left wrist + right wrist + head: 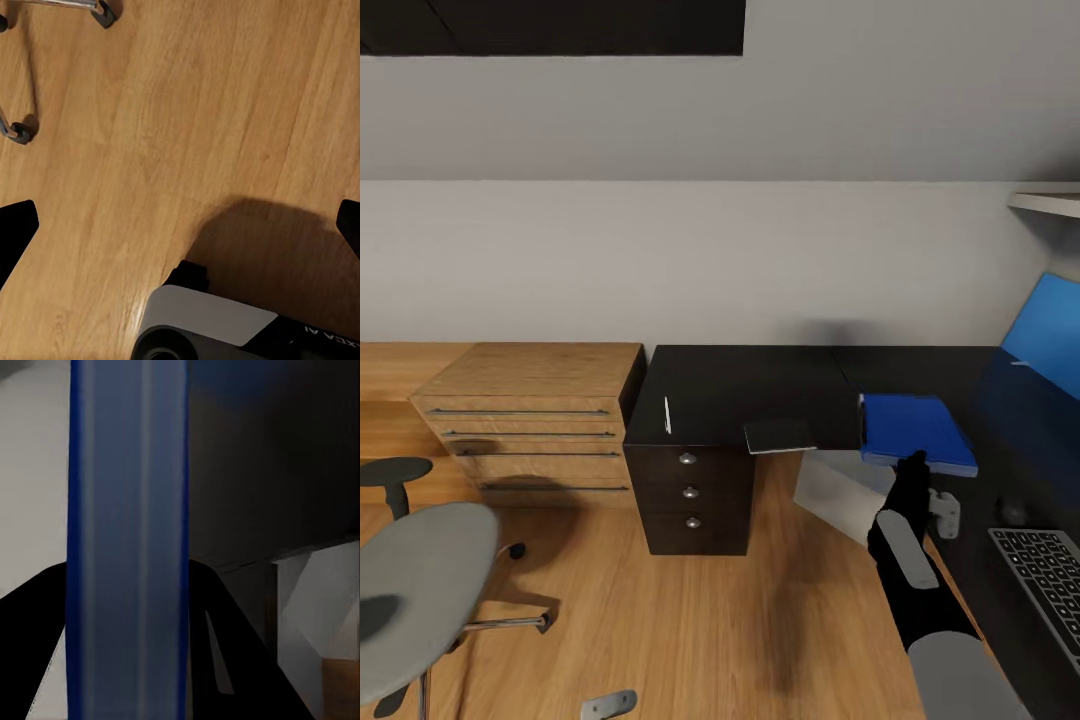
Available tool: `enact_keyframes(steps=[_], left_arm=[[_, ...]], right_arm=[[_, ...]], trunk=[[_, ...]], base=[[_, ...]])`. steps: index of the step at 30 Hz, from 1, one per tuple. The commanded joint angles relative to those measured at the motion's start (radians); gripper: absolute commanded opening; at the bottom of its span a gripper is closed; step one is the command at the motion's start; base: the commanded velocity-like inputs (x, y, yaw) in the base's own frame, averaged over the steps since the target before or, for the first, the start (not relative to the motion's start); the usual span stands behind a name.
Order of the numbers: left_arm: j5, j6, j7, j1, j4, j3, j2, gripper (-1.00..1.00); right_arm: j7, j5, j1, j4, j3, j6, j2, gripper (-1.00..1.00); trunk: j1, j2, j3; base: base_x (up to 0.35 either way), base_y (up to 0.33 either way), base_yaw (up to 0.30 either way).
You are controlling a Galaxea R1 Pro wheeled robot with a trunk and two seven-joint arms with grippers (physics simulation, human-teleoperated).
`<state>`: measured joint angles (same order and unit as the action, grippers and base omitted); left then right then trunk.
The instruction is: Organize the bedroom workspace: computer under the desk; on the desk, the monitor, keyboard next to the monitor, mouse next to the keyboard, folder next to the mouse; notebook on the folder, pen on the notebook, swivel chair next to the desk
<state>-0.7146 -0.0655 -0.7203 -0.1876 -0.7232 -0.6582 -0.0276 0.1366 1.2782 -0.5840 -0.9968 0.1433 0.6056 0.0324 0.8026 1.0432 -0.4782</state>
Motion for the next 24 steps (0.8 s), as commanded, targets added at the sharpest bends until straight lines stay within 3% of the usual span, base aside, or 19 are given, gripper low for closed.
enact_keyframes(steps=[1, 4, 7, 13, 24], left_arm=[[-0.002, -0.006, -0.008, -0.001, -0.002, -0.006, -0.002, 1.0], [-0.002, -0.007, -0.008, -0.001, -0.002, -0.006, -0.002, 1.0], [-0.002, -0.006, -0.008, -0.001, -0.002, -0.006, -0.002, 1.0], [-0.001, -0.005, -0.008, -0.001, -0.002, -0.006, -0.002, 1.0], [0.0, 0.002, -0.008, -0.001, -0.002, -0.006, -0.002, 1.0]], right_arm=[[0.003, -0.001, -0.002, 0.003, -0.005, 0.02, 0.004, -1.0], [0.004, -0.001, -0.005, 0.02, -0.025, 0.095, 0.018, -1.0], [0.001, 0.001, -0.005, 0.043, -0.03, 0.119, 0.024, -1.0], [0.0, 0.003, -0.005, 0.051, -0.03, 0.126, 0.024, -1.0], [0.0, 0.004, -0.005, 0.051, -0.03, 0.126, 0.021, -1.0]], trunk=[[0.0, 0.001, -0.001], [0.0, 0.001, -0.001], [0.0, 0.001, -0.001], [0.0, 0.001, -0.001], [0.0, 0.001, -0.001]], base=[[0.0, 0.0, 0.0], [0.0, 0.0, -0.006], [0.0, 0.0, -0.094], [0.0, 0.0, -0.151], [0.07, 0.0, -0.012]])
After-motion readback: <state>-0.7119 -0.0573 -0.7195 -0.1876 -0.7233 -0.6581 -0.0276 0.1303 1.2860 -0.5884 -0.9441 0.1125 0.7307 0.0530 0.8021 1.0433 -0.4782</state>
